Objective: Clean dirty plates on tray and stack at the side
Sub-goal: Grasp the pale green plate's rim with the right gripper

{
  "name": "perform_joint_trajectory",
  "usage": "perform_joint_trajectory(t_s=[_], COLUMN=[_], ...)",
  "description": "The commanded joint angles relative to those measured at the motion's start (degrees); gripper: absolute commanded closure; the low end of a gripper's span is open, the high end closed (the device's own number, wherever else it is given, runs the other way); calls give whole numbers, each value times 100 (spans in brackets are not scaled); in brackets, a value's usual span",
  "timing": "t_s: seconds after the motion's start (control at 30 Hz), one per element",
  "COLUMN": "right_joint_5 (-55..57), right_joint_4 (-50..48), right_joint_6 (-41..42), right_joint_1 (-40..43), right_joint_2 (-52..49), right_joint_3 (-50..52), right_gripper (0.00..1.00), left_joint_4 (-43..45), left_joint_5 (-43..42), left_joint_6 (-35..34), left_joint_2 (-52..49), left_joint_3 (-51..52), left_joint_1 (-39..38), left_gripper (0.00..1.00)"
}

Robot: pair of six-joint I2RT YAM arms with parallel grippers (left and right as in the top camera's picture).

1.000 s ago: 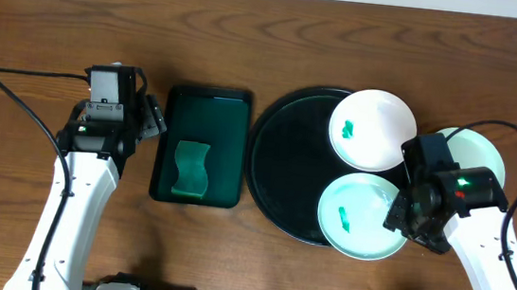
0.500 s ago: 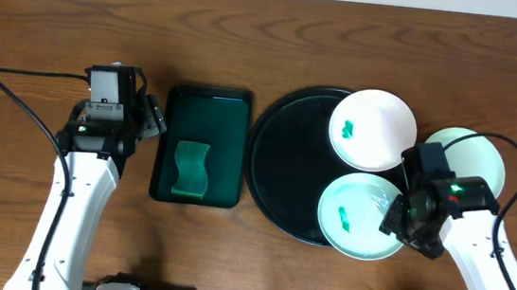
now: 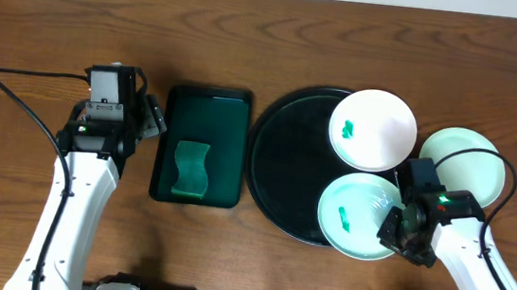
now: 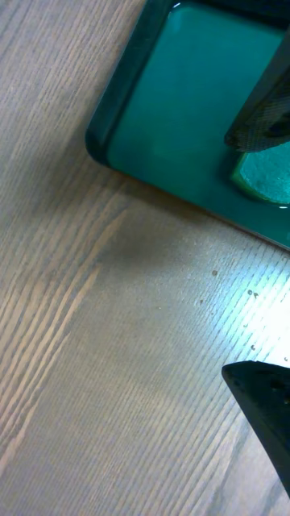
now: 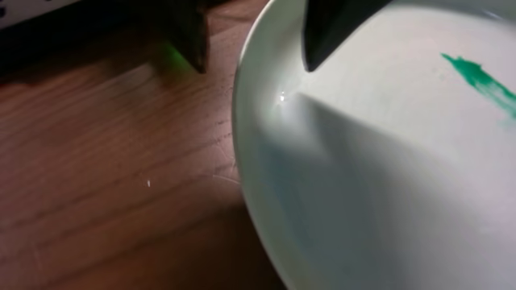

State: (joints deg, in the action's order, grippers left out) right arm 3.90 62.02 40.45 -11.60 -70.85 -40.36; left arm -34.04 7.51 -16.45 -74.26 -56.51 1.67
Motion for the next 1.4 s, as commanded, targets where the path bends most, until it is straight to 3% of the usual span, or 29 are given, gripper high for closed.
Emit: perform_joint_trajectory(t_s=[0.0, 0.27, 0.43, 0.73, 0.97, 1.03, 1.07, 1.17, 1.37], right_joint_5=[9, 9, 11, 7, 9, 7, 0, -251, -894], right_joint_4=[-20, -59, -57, -129, -96, -96, -94, -94, -103], right_joint_6=[24, 22, 22, 17, -26, -24, -24, -24, -24], right_joint_1=[79, 79, 79, 79, 79, 79, 79, 79, 79], right_joint_2=[46, 46, 46, 46, 46, 46, 46, 46, 46], right_joint_3=[46, 46, 46, 44, 24, 11, 2, -4, -4], right_gripper=[79, 91, 91, 64, 58, 68, 80, 99, 99], left_joint_4=[7, 7, 7, 7, 7, 7, 7, 7, 7], left_joint_5=[68, 68, 68, 68, 68, 68, 68, 68, 68], left_joint_6=[33, 33, 33, 33, 33, 33, 33, 33, 33], left_joint_2=[15, 15, 15, 15, 15, 15, 15, 15, 15], left_joint_3=[-72, -72, -72, -72, -72, -72, -72, -72, -72], left_joint_1=[20, 20, 20, 20, 20, 20, 20, 20, 20], left_gripper=[17, 17, 17, 17, 17, 17, 17, 17, 17])
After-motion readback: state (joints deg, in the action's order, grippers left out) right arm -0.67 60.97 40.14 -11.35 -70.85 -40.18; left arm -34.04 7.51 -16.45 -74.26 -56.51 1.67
